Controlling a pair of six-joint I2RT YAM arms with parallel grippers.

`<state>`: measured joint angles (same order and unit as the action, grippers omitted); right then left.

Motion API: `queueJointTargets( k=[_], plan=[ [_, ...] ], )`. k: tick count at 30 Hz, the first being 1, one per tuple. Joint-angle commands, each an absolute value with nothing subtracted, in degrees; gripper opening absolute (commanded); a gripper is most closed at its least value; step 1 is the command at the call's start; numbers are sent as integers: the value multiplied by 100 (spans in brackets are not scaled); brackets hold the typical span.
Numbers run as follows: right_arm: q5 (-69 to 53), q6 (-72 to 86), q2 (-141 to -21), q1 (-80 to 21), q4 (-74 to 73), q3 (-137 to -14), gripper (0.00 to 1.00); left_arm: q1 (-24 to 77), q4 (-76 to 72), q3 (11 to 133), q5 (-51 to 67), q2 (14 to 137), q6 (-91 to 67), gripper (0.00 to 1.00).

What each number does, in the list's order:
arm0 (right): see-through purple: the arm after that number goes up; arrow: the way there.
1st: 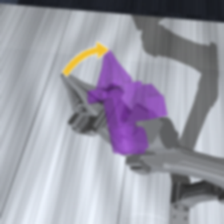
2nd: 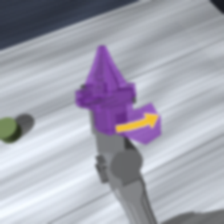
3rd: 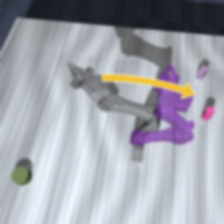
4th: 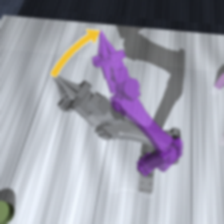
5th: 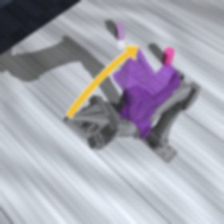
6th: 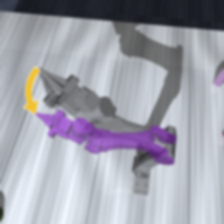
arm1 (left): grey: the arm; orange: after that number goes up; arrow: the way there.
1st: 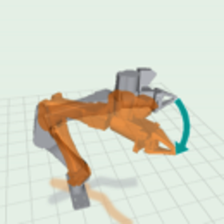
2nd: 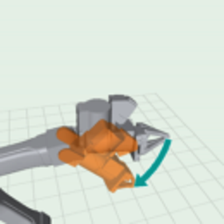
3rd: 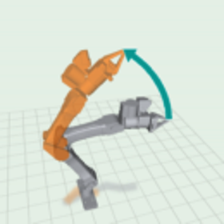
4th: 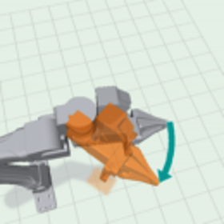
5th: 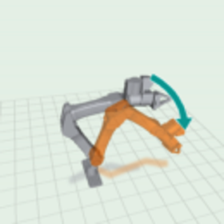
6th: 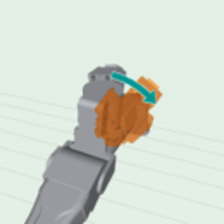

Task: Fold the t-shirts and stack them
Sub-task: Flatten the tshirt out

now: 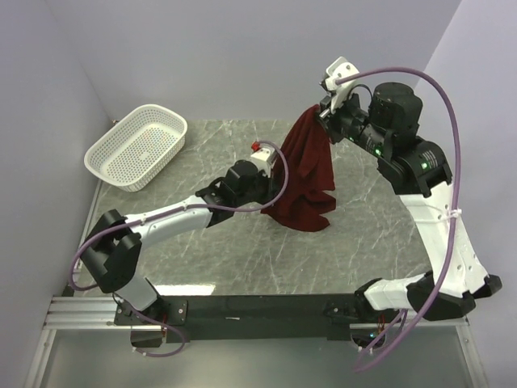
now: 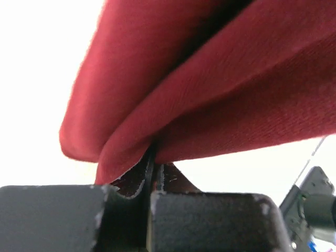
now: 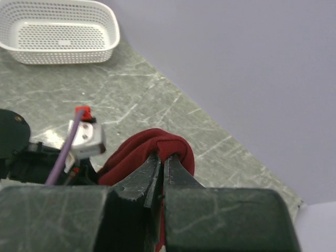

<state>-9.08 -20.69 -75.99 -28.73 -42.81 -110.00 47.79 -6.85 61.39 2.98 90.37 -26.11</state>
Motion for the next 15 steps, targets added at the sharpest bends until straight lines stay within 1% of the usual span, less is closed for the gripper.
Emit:
queueJointTargets(
  k=[1, 3, 5, 10, 13, 15],
  plan=[
    [-519, -2319, -7164, -2822, -3744, -10899, 0, 4790, -686, 6346, -245, 8545, -2286, 0],
    [-213, -2460, -7023, -2751, -3700, -10759, 0, 4790, -528, 6276, -508, 8167, -2101, 1],
    [-106, -2610, -6900, -2542, -3639, -10688, 0, 4773, -397, 6109, -658, 7473, -1891, 0],
    [-9, -3005, -6724, -2163, -3683, -10722, 0, 4658, 254, 6100, -729, 5990, -1408, 0],
    [-70, -3076, -6680, -2004, -3875, -11003, 0, 4623, 386, 6099, -887, 5216, -1266, 1],
    [-237, -3094, -6715, -1952, -4183, -11389, 0, 4623, 413, 6240, -1080, 4915, -1134, 1]
  ],
)
